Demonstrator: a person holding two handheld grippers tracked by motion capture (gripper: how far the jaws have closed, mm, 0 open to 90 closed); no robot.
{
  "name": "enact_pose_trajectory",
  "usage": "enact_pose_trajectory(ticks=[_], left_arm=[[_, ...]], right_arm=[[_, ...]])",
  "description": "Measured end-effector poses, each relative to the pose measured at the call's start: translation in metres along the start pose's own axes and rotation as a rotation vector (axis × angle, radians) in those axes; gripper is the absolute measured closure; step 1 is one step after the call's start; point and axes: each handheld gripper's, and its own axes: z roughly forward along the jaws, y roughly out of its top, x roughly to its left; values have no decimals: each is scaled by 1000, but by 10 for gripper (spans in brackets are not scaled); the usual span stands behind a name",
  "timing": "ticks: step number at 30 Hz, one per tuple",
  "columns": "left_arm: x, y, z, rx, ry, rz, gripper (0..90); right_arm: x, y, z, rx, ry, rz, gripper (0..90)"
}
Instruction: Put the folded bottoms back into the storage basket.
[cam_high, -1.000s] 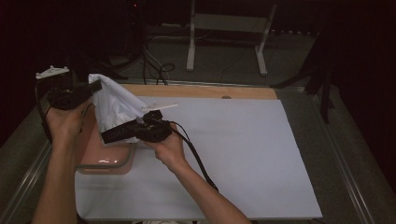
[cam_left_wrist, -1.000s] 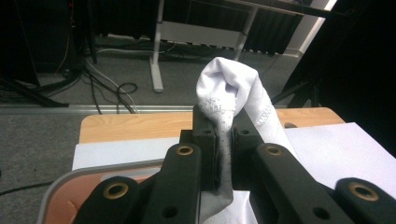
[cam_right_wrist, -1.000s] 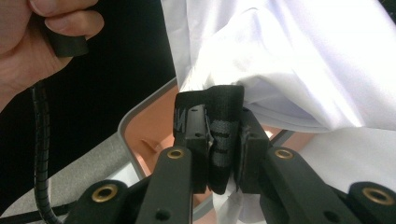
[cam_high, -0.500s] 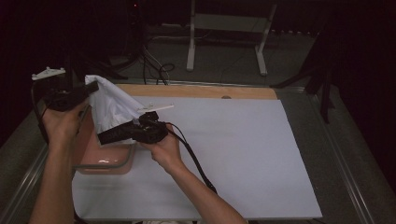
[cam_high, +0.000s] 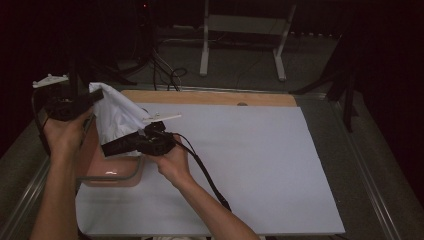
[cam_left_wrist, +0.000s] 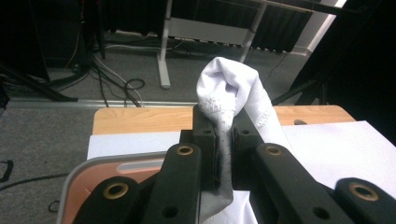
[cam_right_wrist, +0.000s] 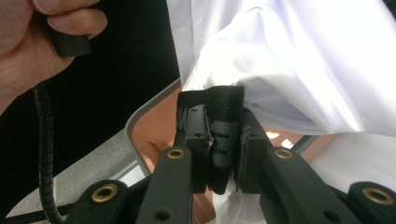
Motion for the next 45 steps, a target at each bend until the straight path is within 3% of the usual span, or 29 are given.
enact_pose_trajectory(ticks=[45], left_arm=[[19,-14,-3,36,46,-11,850]], right_arm=[[5,-8,18,35,4,-5,788]])
